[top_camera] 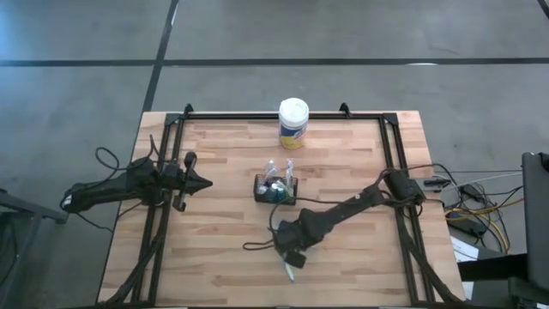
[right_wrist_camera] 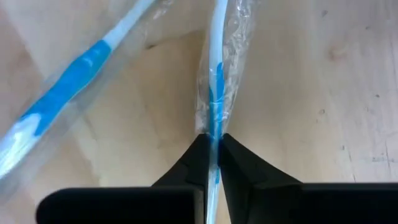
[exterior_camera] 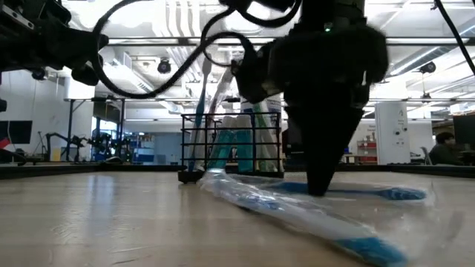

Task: Pick & Place toothbrushing station
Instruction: Put the right blue toothbrush into the wire organizer

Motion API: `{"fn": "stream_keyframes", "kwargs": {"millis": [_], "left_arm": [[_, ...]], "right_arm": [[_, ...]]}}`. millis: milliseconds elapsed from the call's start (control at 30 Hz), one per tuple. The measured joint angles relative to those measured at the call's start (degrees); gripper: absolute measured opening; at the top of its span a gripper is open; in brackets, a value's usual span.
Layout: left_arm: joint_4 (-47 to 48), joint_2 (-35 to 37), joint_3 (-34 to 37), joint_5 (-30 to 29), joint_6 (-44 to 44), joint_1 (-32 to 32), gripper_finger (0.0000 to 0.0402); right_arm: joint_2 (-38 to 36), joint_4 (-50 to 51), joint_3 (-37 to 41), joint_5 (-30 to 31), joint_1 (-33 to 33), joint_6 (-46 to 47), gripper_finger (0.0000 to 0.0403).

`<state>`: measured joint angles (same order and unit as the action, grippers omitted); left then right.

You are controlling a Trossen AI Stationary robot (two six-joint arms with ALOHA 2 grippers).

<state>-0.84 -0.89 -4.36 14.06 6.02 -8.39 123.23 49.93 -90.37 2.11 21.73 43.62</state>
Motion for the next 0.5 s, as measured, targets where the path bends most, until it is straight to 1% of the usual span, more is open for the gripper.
{"fn": "stream_keyframes", "kwargs": {"millis": [100,233,300,367,500], "left_arm": [[0.00,0.00,0.00,0.00,0.00,-0.01,0.0010],[0.00,0.00,0.00,0.00,-0.02,-0.02,0.0011],[0.00,-0.01,0.00,0.00,-0.17,0.00,0.0011],[0.00,-0.01,0.00,0.00,-0.20,-0.01,0.0011],[0.02,0.00,0.00,-0.02,-0.17,-0.02,0.0012]], "right_arm": [[-1.76,-0.19,0.02,0.38,0.05,-2.41,0.0018],[-5.96,-0.62,0.00,1.88,0.14,-5.10,0.0017],[-8.46,-0.61,0.05,4.39,0.25,-5.96,0.0016],[-11.83,-1.15,0.38,7.30,0.63,-8.71,0.0015],[-20.84,-7.47,3.32,12.55,1.74,-14.80,0.0015]]}}
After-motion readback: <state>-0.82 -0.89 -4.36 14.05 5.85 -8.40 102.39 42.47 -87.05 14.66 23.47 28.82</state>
